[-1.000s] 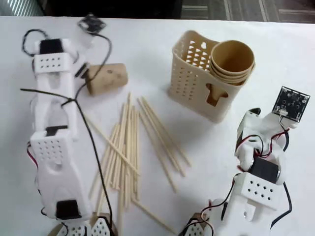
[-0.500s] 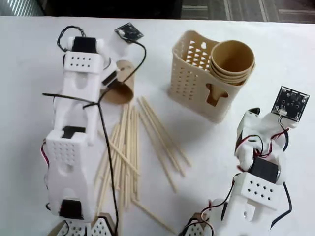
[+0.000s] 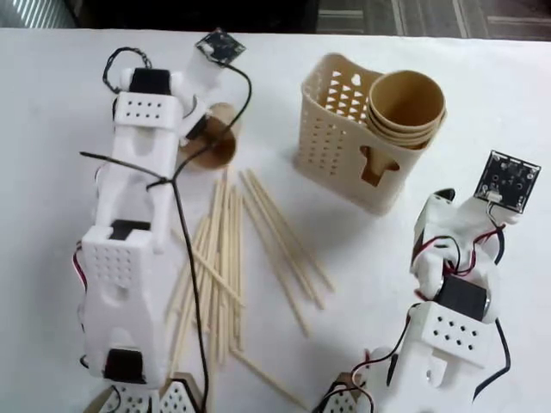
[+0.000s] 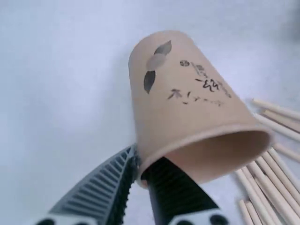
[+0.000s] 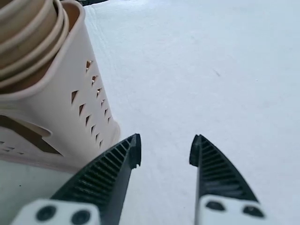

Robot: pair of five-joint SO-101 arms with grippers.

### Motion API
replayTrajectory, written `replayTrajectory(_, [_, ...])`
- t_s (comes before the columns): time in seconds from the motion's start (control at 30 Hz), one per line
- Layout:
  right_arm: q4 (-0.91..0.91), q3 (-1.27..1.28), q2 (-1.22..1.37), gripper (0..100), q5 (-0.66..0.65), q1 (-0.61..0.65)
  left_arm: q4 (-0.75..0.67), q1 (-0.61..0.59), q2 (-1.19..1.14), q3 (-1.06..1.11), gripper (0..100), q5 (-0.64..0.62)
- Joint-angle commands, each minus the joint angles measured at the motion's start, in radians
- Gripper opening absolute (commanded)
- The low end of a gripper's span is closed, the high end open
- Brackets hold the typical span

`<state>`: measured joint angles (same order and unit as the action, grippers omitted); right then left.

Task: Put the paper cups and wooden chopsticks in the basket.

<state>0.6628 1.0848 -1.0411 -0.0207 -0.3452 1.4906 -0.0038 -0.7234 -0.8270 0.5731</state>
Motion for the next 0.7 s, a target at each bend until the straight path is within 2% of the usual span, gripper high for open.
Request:
replayTrajectory(0.0, [-0.016,-0.011,-0.016,17.7,-0.012,0.008,0.028,0.031,0.094,-0.018,2,-0.012])
replayTrajectory(0.1, [-0.016,-0.011,-0.016,17.7,-0.012,0.008,0.063,0.035,0.179,-0.018,2,-0.017])
replayTrajectory(0.4, [-0.016,-0.012,-0.016,17.7,-0.009,-0.001,0.110,0.071,0.539,-0.018,2,-0.199])
replayTrajectory(0.5, [-0.016,-0.014,-0.016,17.7,-0.009,-0.001,0.103,0.151,0.651,-0.018,2,-0.230])
replayTrajectory(0.67, [-0.016,-0.014,-0.016,17.7,-0.009,-0.001,0.066,0.357,0.745,-0.017,2,-0.233])
